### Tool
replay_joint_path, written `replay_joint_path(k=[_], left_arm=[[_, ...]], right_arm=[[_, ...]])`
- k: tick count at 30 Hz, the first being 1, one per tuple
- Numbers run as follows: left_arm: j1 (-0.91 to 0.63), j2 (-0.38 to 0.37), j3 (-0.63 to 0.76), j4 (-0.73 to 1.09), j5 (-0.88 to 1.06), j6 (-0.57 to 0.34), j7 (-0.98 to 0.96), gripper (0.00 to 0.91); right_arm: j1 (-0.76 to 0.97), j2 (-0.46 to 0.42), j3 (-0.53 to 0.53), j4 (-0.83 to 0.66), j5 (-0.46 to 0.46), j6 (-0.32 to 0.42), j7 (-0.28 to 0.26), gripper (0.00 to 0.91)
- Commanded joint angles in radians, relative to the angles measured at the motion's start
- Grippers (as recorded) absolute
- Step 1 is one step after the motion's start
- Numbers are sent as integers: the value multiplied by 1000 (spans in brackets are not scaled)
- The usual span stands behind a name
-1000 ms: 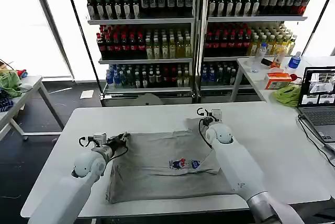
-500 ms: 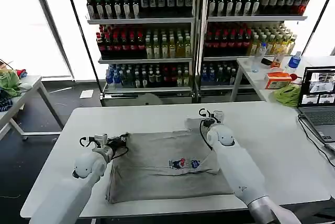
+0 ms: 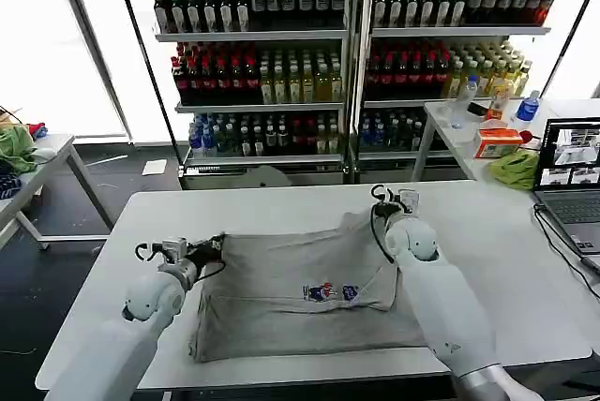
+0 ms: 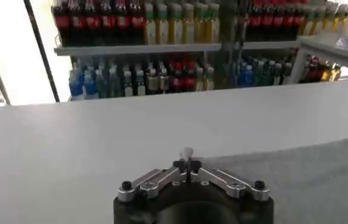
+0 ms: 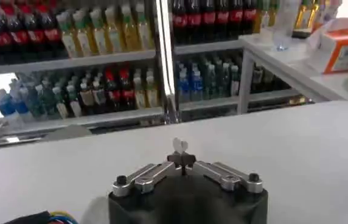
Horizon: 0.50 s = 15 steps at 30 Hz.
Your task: Fold and organize the clothes.
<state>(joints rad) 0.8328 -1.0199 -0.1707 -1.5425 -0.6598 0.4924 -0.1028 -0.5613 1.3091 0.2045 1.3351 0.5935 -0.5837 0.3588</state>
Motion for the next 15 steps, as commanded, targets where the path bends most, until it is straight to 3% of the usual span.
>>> replay_joint_path(k=[1, 15], left_arm=[[35, 16, -29, -90, 7, -25, -1, 0], [227, 80, -114, -288, 8, -21, 6, 0]], right_arm=[[-66, -13, 25, 160, -5, 3, 0, 0], [-245, -46, 64, 377, -7, 3, 25, 0]])
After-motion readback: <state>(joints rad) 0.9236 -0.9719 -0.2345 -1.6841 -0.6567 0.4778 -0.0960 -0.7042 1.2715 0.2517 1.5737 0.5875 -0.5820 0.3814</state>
